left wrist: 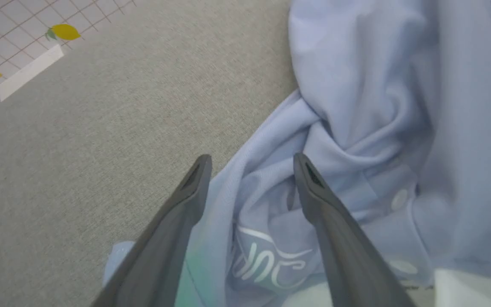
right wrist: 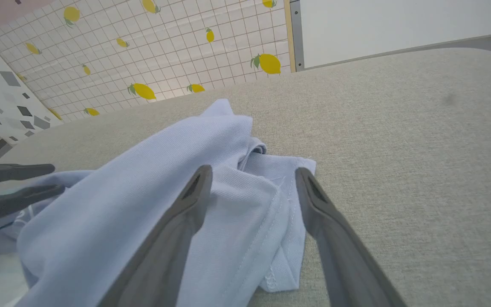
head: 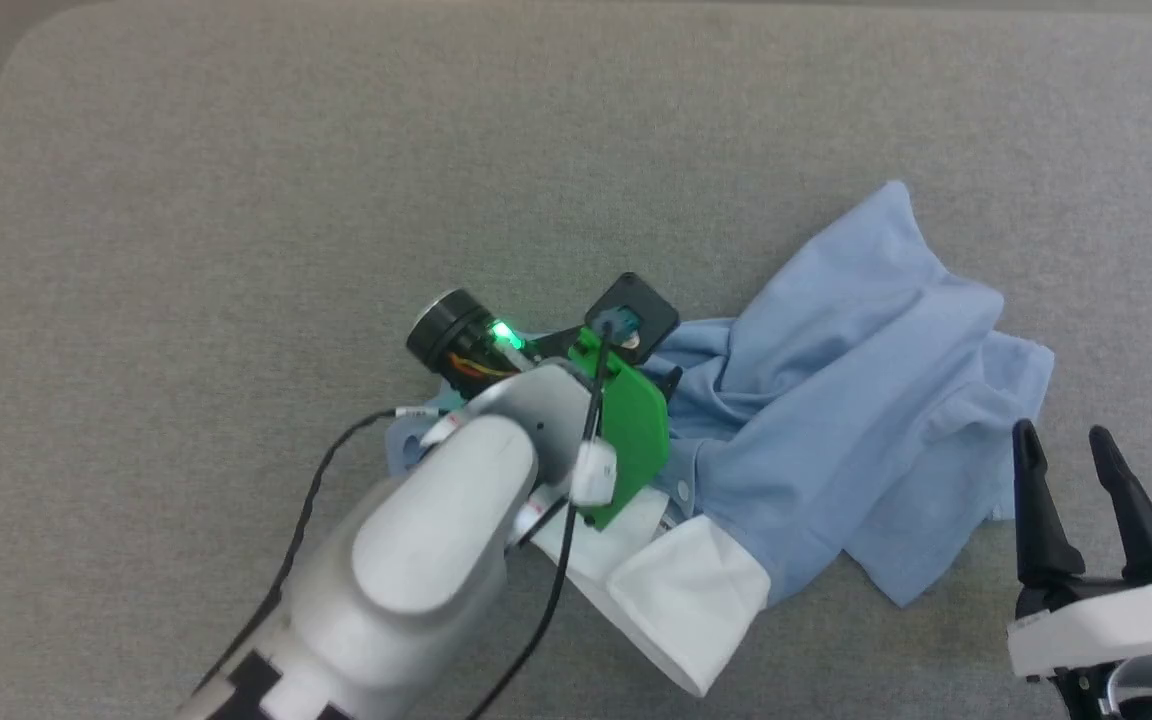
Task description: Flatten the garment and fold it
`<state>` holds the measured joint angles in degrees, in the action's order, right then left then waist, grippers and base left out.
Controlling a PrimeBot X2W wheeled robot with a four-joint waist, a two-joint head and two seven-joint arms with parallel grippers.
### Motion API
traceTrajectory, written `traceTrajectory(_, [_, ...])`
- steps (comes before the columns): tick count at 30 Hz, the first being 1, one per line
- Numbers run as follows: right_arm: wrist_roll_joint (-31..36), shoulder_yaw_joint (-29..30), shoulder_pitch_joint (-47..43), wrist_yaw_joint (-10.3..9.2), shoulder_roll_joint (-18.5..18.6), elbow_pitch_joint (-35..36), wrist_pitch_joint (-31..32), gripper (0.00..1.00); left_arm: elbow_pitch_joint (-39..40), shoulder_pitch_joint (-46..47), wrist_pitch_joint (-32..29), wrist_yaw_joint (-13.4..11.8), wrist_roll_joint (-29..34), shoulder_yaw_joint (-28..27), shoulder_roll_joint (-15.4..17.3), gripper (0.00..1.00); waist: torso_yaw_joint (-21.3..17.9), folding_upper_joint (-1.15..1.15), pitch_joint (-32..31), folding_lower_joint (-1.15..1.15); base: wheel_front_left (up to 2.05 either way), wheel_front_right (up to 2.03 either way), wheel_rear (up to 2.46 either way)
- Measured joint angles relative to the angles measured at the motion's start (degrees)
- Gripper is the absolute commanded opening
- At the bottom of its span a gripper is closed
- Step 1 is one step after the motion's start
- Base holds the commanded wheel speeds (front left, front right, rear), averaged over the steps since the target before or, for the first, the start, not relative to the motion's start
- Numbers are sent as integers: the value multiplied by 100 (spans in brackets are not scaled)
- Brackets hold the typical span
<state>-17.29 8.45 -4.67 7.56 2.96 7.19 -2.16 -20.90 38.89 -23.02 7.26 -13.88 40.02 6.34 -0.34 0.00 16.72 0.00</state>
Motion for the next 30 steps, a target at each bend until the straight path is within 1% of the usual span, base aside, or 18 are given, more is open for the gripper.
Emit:
traceTrajectory(4, [-20, -37, 127, 0, -3, 1, 36, 100, -767, 598, -934, 21, -294, 564, 105, 100, -109, 0, 214, 0, 0, 0, 0])
traceTrajectory(6, [-37, -30, 141, 0, -2, -8, 49, 100, -950, 817, -1260, 21, -397, 764, 154, 100, -193, 0, 278, 0, 0, 0, 0])
traceTrajectory(7, [-41, -25, 142, 0, -4, -9, 48, 100, -992, 955, -1326, 21, -443, 881, 172, 100, -241, 0, 309, 0, 0, 0, 0])
traceTrajectory(9, [-62, -11, 143, 0, -1, -33, 47, 100, -1032, 1118, -1310, 21, -593, 1065, 222, 0, -322, 0, 368, 0, 0, 0, 0])
traceTrajectory(12, [-85, 24, 143, 0, -2, -70, 37, 100, -1036, 1181, -833, 22, -731, 1042, 269, 0, -416, 0, 435, 0, 0, 0, 0])
traceTrajectory(13, [-86, 40, 143, 0, -2, -82, 36, 100, -1045, 1180, -588, 18, -738, 978, 258, 0, -434, 0, 448, 0, 0, 0, 0])
traceTrajectory(14, [-86, 56, 143, 0, -1, -102, 36, 100, -1059, 1175, -375, -21, -835, 849, 219, 0, -440, 0, 444, 1, 0, 0, 0])
traceTrajectory(16, [-94, 54, 144, 0, -2, -130, 36, 100, -1024, 1178, 66, -176, -1102, 500, 157, 0, -442, 0, 408, 0, 0, 0, 0])
traceTrajectory(18, [-97, 52, 144, 0, -2, -140, 37, 100, -940, 1220, 377, -238, -1266, 229, 160, 0, -427, 0, 344, 1, 0, 0, 0])
traceTrajectory(20, [-97, 43, 144, 0, -3, -142, 38, 100, -822, 1261, 613, -308, -1418, -58, 201, 0, -406, 0, 286, 0, 0, 0, 0])
traceTrajectory(22, [-112, 42, 144, 0, -4, -141, 40, 100, -693, 1338, 844, -415, -1467, -307, 338, 0, -390, 0, 249, 0, 0, 0, 0])
traceTrajectory(24, [-140, 60, 144, 0, -3, -137, 40, 100, -593, 1408, 1139, -624, -1455, -541, 582, 0, -388, 0, 263, 0, 0, 0, 0])
traceTrajectory(26, [-140, 77, 146, 0, -3, -141, 37, 100, -542, 1405, 1579, -931, -1439, -843, 744, 0, -397, 0, 307, 0, 0, 0, 0])
traceTrajectory(27, [-140, 77, 154, 0, -3, -157, 36, 100, -572, 1387, 1923, -1198, -1292, -988, 912, 0, -426, 0, 377, 0, 0, 0, 0])
traceTrajectory(28, [-140, 75, 157, 0, -4, -170, 34, 100, -643, 1358, 1963, -1262, -1313, -1049, 935, 0, -441, 0, 409, 0, 0, 0, 0])
traceTrajectory(29, [-140, 68, 165, 0, -3, -194, 34, 100, -742, 1288, 1953, -1279, -1347, -1070, 969, 3, -459, 0, 443, 1, 0, 0, 0])
traceTrajectory(30, [-141, 63, 176, 0, -3, -218, 26, 100, -834, 1179, 1959, -1282, -1403, -1102, 964, 36, -477, 0, 479, 0, 0, 0, 0])
